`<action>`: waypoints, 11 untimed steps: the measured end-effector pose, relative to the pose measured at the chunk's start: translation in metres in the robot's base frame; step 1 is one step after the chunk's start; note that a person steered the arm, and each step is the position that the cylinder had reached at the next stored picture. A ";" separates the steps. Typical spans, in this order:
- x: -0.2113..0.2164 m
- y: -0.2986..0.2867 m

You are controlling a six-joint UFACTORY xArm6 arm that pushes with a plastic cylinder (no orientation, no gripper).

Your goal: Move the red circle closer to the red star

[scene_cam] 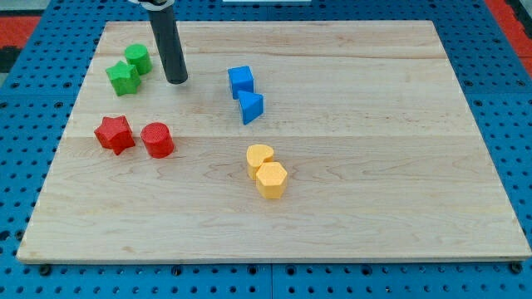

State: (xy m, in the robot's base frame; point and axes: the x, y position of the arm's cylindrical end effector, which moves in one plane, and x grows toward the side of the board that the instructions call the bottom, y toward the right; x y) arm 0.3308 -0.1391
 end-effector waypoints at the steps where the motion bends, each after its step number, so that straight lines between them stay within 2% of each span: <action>1: 0.000 0.000; 2: -0.006 0.000; 4: 0.070 0.019; 5: 0.095 0.059; 6: 0.156 0.087; 9: 0.156 0.033; 11: 0.130 0.023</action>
State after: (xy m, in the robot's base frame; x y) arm 0.4605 -0.1164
